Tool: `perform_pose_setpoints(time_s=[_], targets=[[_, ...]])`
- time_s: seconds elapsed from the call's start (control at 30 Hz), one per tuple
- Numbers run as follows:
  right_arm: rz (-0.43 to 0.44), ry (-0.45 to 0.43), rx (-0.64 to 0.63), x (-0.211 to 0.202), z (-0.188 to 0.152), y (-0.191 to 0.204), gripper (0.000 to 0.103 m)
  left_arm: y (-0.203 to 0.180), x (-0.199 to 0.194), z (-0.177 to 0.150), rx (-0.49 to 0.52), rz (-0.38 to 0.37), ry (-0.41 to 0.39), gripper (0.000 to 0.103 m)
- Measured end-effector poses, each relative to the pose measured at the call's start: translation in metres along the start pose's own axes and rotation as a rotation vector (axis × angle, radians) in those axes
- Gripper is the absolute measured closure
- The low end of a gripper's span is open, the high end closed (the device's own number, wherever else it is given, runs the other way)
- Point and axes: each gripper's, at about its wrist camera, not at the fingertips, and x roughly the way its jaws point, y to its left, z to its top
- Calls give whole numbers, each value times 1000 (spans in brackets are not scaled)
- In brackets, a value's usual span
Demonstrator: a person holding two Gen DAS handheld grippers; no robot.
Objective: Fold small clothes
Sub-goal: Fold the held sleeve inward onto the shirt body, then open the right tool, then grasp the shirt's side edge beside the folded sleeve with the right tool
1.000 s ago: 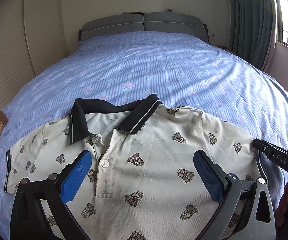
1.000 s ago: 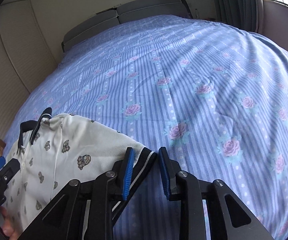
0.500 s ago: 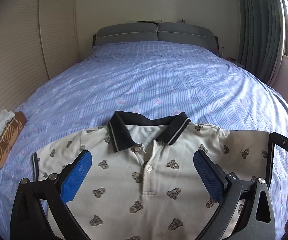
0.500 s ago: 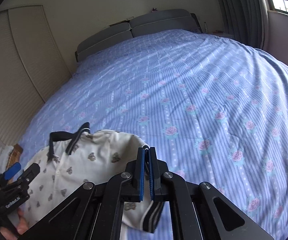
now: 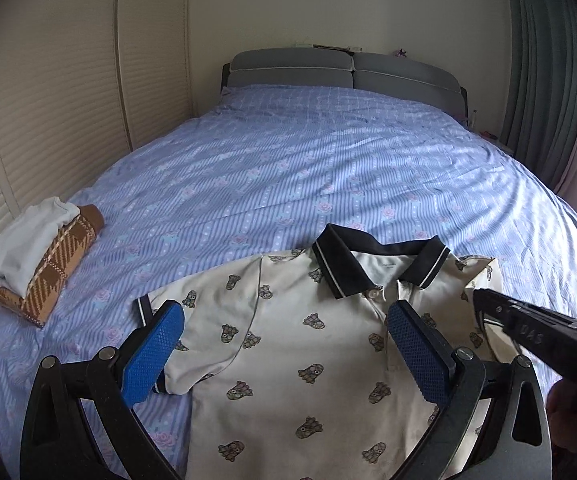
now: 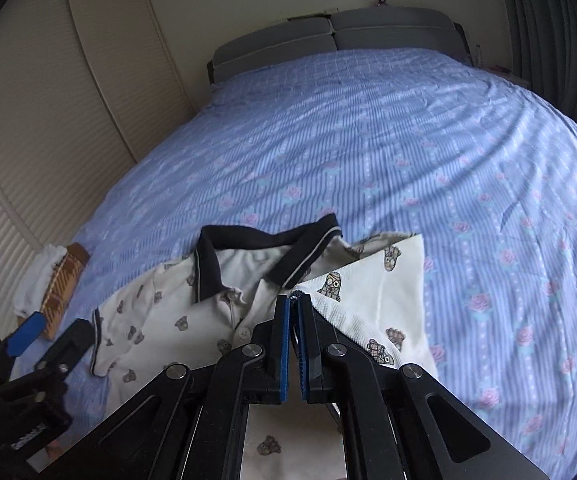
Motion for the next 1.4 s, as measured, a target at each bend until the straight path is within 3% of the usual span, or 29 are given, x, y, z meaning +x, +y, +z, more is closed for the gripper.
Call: perform_pose_setpoints(time_s=[0.23,0.33,0.5,0.73,0.8,0.83,0.97,1.03,1.1,1.17,1.4], targets=[[21,97,82,50,-25,-18,98,2,7,-13,17,-7,21,0],[22,57,71,35,-31,-19,96,-1,8,-17,19,-14,26,0],[-47,-31,27,-18,-49,-26,96,-11,8,-23,29,-40,30,0],[-105,-10,-8,-48,-84,-40,95,-30,5,-32,74,-71,32,0],[-119,-20,-26,-49,-88,-37,79,-32,4,-34,81,-72,33,0],[-126,-28,-37,-49,-89,-34,63,-33,4,-34,81,-71,35,0],[-137,-56,-96,-48,-88,-20,60,-30,4,-36,76,-64,38,0],[-178,-31,-143,-38,-89,-13,61,-27,5,-36,71,-61,41,0],[-199,-4,-155,-28,-92,-13,70,-25,6,-36,70,-56,42,0],[-195,25,-137,-19,-95,-19,99,-23,5,-37,69,-52,42,0],[-133,58,-107,-22,-108,-23,100,-22,7,-38,68,-52,46,0]])
